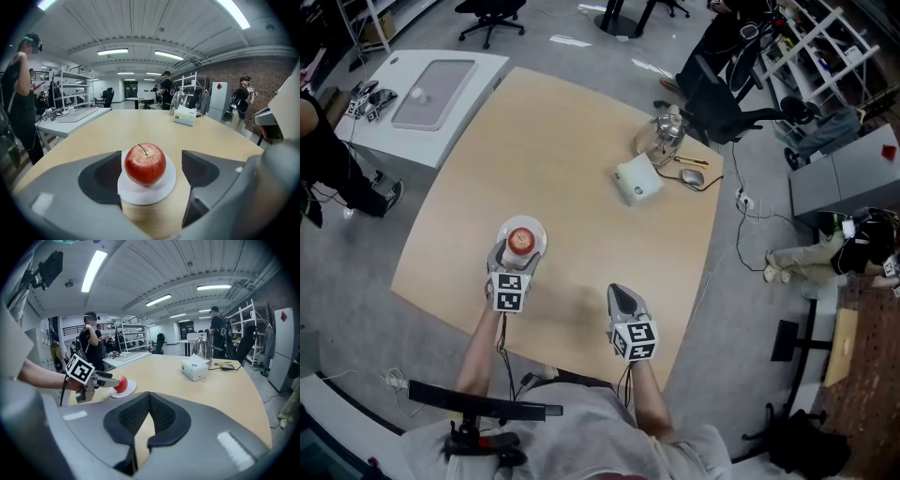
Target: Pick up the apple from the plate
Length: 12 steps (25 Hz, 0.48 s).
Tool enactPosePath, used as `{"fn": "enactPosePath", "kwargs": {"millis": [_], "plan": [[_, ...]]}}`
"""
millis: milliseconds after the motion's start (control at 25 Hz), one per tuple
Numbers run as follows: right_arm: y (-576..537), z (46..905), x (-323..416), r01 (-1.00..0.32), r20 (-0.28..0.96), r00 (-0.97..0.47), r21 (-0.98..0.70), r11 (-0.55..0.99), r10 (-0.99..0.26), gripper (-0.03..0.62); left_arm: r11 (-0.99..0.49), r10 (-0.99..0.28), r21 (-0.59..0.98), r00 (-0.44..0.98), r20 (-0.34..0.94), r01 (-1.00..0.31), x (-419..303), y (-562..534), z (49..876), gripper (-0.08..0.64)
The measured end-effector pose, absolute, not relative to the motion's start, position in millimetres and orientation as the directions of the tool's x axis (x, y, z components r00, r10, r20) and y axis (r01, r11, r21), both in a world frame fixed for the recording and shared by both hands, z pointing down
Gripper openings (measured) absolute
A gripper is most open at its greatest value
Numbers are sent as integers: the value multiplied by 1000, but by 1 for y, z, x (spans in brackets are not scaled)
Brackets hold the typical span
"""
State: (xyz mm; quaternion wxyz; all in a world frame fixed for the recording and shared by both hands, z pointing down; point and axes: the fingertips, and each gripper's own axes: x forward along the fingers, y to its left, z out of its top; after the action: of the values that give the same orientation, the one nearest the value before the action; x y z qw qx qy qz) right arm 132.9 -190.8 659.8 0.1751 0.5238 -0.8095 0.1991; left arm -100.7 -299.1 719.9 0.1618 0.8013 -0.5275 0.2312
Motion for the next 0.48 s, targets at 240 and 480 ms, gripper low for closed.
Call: {"fn": "enactPosePath", "kwargs": {"millis": [240,480], "plan": [[-195,665,135,-920,504,-387,-153,361,-772,6,-385,-763,16,327,557,-923,-102,-307,727,461],[-200,670,135,-920,508,-387,-159,358,-769,6,-382,-755,10,319,572,-924,-103,-313,736,469]]}}
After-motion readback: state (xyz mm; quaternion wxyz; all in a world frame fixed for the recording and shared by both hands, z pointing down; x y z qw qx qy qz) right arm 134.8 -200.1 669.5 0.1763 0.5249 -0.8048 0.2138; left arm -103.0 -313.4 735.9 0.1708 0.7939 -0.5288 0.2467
